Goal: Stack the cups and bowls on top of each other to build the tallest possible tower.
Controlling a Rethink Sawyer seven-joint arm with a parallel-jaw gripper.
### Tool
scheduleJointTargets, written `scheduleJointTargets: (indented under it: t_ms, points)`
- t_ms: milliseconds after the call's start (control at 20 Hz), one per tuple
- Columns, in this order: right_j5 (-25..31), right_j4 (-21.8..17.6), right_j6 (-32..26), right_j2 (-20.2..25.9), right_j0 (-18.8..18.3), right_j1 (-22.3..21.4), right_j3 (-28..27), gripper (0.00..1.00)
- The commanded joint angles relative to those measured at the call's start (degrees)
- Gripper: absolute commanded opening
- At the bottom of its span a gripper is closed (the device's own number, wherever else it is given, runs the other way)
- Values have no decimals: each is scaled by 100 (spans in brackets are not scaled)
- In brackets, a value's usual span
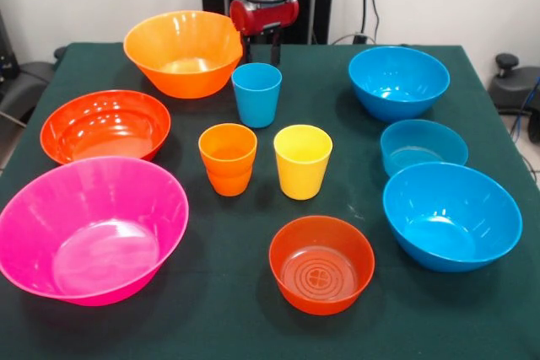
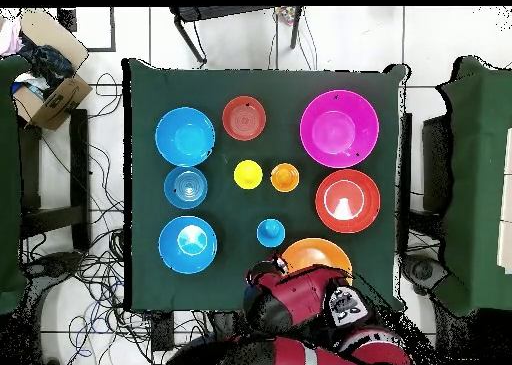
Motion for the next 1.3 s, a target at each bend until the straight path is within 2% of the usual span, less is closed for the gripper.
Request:
scheduleJointTargets:
  t_ms: [50, 400, 750, 1000, 1300]
  points:
    - [-66, -594, 299, 321, -250, -178, 137, 100]
    - [176, -630, 310, 521, -292, -472, 303, 100]
    - [639, -504, 174, 975, -594, -874, 575, 100]
    - [599, -464, 240, 1015, -519, -854, 517, 100]
    - [543, -270, 405, 1027, -189, -912, 352, 100]
